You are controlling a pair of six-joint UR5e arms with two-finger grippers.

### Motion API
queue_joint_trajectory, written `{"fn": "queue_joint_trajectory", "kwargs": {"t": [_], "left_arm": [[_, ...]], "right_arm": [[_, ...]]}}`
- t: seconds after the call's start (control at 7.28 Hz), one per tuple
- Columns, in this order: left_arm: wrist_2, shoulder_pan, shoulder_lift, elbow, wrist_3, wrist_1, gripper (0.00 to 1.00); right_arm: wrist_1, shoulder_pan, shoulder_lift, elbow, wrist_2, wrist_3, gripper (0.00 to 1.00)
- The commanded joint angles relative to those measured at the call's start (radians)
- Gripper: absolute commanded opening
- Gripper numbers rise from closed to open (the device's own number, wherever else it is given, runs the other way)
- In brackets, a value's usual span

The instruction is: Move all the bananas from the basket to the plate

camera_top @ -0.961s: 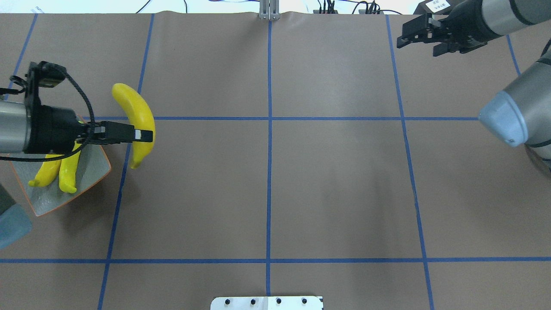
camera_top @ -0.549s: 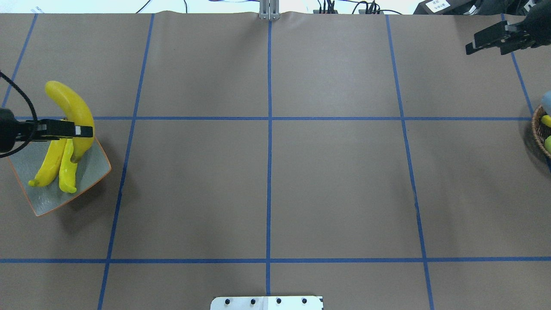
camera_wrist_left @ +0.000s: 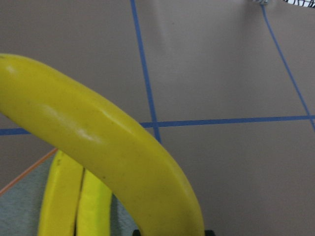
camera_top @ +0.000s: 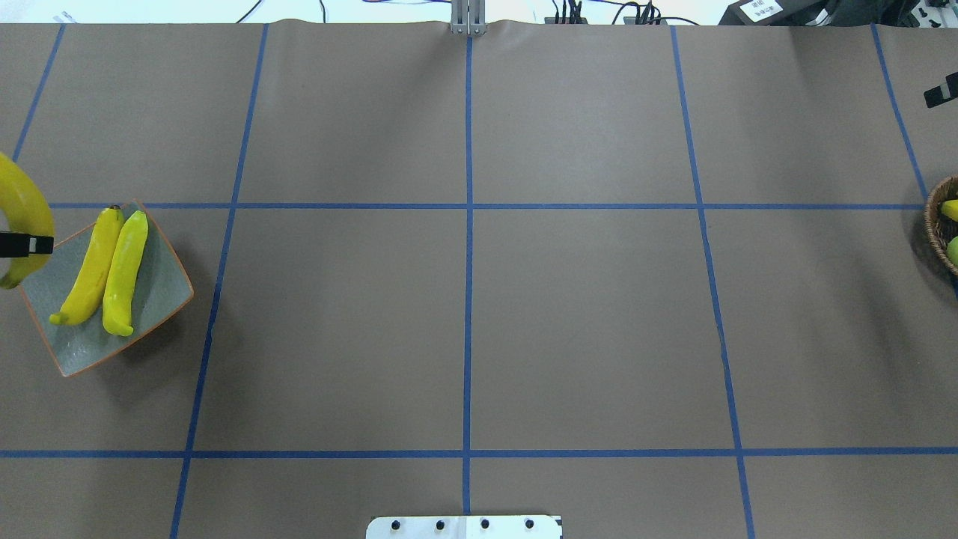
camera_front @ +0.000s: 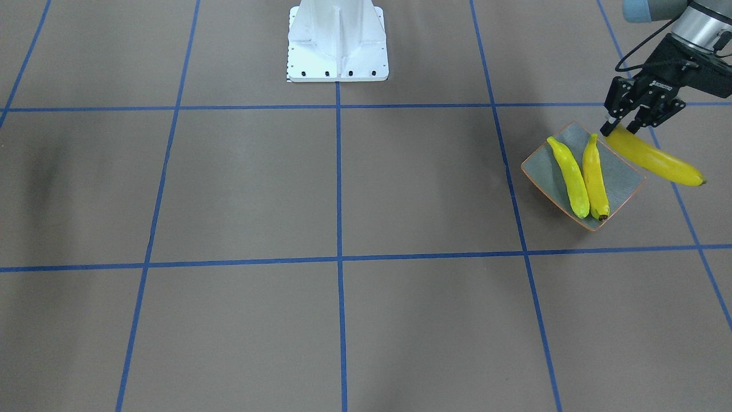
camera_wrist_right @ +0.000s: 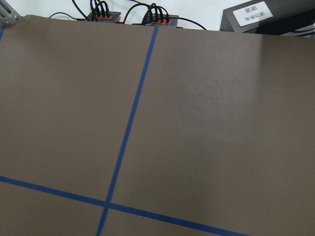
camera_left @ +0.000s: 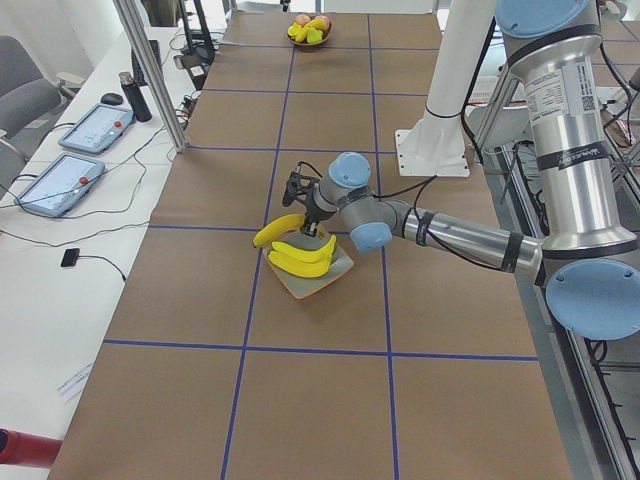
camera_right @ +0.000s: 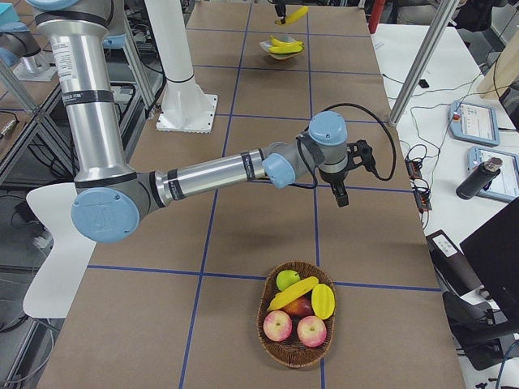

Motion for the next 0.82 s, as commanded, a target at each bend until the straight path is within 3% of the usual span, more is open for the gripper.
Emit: {"fn": "queue_joint_trajectory", "kwargs": {"t": [0.0,0.27,0.69], "left_arm": [[0.055,-0.008,-0.013,0.062,0.211,0.131,0.00],[0.055,-0.004,-0.036,0.136,0.263,0.134,0.00],[0.054,0.021,-0.076,0.135,0.261,0.208,0.00]], "right_arm": [[-0.002,0.047,-0.016,-0.039,0.013,-0.128,1.00],[-0.003,0.074,-0.029,-0.058,0.025,-0.188,1.00],[-0.003,0.077,-0.030,-0.064,0.029,-0.190,1.00]]}}
